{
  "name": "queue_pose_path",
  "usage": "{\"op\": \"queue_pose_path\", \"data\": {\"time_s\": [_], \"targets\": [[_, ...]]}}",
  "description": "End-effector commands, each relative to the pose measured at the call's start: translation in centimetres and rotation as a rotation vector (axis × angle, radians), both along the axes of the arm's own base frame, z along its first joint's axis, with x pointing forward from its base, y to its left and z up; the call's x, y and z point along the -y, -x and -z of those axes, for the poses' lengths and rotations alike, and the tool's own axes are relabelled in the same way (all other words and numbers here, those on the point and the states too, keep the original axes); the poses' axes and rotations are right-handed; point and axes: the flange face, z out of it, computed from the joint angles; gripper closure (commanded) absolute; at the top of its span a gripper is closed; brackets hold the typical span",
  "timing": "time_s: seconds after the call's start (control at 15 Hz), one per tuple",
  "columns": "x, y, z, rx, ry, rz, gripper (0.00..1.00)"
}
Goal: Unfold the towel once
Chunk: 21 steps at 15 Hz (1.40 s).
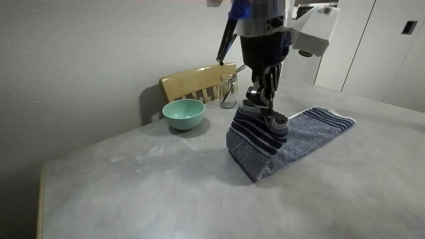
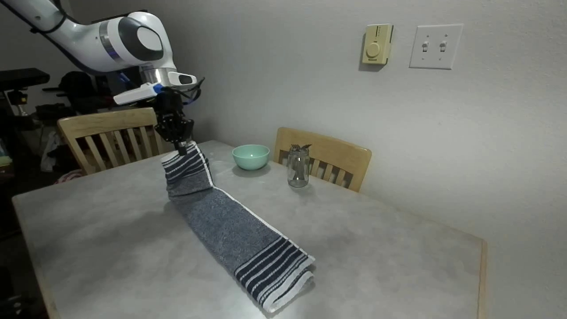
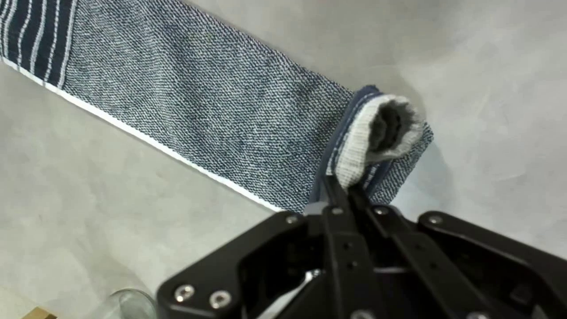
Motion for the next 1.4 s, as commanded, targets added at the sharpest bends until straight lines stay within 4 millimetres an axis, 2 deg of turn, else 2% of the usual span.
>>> {"op": "queue_pose_path", "data": {"time_s": [0.0, 0.33, 0.4, 0.73, 1.0, 1.33], "targets": [[-0.1, 0.0, 0.0, -0.002, 0.000, 0.001, 0.95], [0.0, 0.1, 0.1, -0.003, 0.001, 0.002, 0.95], [-0.2, 0.1, 0.1, 0.000, 0.010, -0.001, 0.99], [-0.1, 0.5, -1.0, 0.045, 0.030, 0.035, 0.99], [1.7, 1.2, -2.6, 0.104, 0.086, 0.094, 0.99], [5.6, 2.6, -4.5, 0.156, 0.109, 0.134, 0.99]]}}
